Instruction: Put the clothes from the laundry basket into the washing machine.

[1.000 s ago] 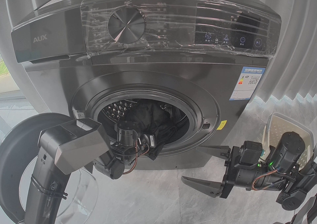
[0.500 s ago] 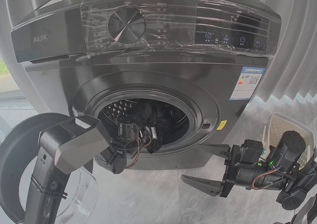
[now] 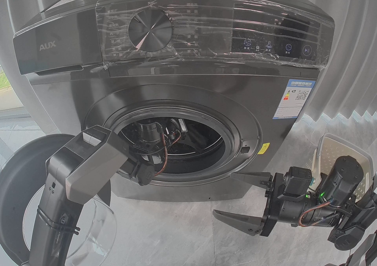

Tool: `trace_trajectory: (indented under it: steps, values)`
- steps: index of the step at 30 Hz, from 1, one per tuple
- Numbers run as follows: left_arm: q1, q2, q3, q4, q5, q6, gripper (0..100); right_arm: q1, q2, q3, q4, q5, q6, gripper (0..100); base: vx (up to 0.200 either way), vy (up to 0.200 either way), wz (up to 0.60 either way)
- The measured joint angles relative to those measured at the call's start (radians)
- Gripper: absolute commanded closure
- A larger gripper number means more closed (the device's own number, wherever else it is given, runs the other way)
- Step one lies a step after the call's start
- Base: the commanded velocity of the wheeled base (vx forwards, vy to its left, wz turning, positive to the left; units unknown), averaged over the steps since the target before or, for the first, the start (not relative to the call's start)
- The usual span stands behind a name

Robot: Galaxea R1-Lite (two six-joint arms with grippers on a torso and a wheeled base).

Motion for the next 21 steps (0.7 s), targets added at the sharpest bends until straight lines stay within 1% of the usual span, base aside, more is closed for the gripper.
trace_trajectory:
  steps: [8,17,18,21]
  values:
    - [0.026,0.04,-0.096,0.024,0.013,0.012,100,0.001,-0.003,0.0,0.0,0.0,0.0,0,0.0,0.0,0.0]
    - [0.037,0.06,-0.112,0.028,0.013,0.015,100,0.001,-0.003,0.001,0.001,0.0,0.0,0,0.0,0.0,0.0]
    - [0.037,0.062,-0.112,0.028,0.013,0.015,0,0.001,-0.003,0.001,0.001,0.0,0.0,0,0.0,0.0,0.0]
    - [0.037,0.066,-0.106,0.028,0.012,0.015,0,0.001,-0.003,0.001,0.0,0.0,0.0,0,0.0,0.0,0.0]
